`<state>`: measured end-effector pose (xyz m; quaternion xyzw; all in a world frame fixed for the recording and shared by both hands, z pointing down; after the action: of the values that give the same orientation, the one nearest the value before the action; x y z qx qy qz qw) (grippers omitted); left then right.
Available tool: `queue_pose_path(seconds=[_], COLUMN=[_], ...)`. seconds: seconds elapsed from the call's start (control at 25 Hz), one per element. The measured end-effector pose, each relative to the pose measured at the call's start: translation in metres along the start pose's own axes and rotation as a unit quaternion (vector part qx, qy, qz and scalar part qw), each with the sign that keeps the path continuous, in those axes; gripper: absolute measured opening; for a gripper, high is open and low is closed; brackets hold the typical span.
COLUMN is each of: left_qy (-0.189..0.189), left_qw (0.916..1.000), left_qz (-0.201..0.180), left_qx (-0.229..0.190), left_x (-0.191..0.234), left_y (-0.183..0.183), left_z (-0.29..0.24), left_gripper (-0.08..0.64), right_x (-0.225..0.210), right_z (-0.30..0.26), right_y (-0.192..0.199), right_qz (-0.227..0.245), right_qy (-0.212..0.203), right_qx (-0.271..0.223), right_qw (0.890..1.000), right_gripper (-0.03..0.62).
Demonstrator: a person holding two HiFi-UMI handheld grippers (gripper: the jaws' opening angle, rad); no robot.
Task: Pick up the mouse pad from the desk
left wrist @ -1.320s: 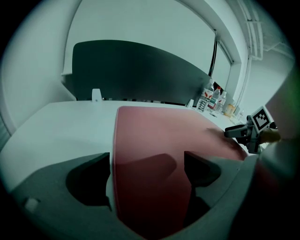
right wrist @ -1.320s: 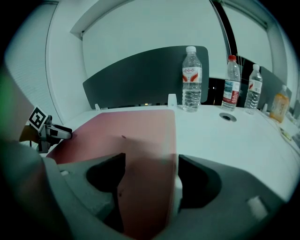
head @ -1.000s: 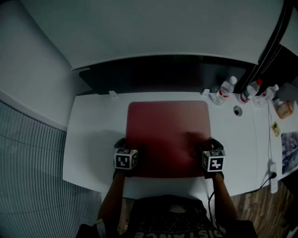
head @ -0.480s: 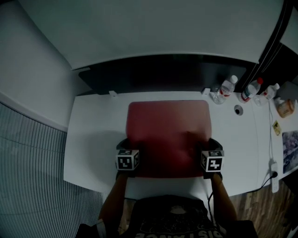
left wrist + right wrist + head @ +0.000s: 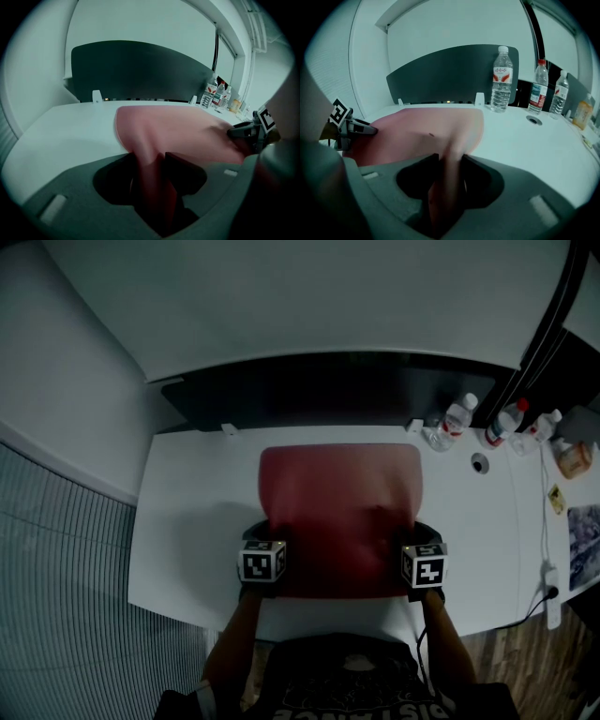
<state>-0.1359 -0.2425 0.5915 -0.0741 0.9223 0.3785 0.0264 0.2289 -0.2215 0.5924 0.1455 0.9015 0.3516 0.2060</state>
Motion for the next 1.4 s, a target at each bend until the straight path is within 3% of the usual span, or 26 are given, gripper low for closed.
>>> queue_pose_path(seconds=[0.12,0.24,0.84,1.4], left_qy=[0.02,0.015,0.031,0.054], left_qw=[0.9997,0.9989,0.9994,0.9977], left_qz=[-0.004,-0.033,-0.013,0.001], left_qx=[0.017,0.031,0.006,-0.042], left_x=[-0.008,-0.017,-0.019,-0.02], left_y=[-0.002,-0.005,-0.021,-0.034], left_z=[-0.002,0.003,0.03,0.071], left_gripper=[0.146,0.055,0.052,0.054], right_x=[0.003,0.003,0.015,0.043], right_z=[-0.002,-0.002,0.02,0.054], right_y=[0.002,0.001,-0.011,-0.025], right_qz=[-0.001,-0.005,-0.001,0.043], right_qy=[-0.008,-0.017,-0.046,-0.029], right_qx=[0.005,0.003,-0.062,-0.095], right_qw=[1.0,1.0,0.997,0.994], right_gripper=[0.107,0.09,0.075,0.077])
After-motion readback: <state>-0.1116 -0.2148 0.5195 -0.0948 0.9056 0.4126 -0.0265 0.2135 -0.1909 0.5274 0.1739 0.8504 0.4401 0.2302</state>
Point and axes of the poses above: the fingertips, and each gripper's own axes: z backward along the fingers, x to its left, y out of its underside, the point moved 10 cm from there along z, backward along the fingers, and after that the axes turned 15 degrees about -y, right-handed, at the moved point
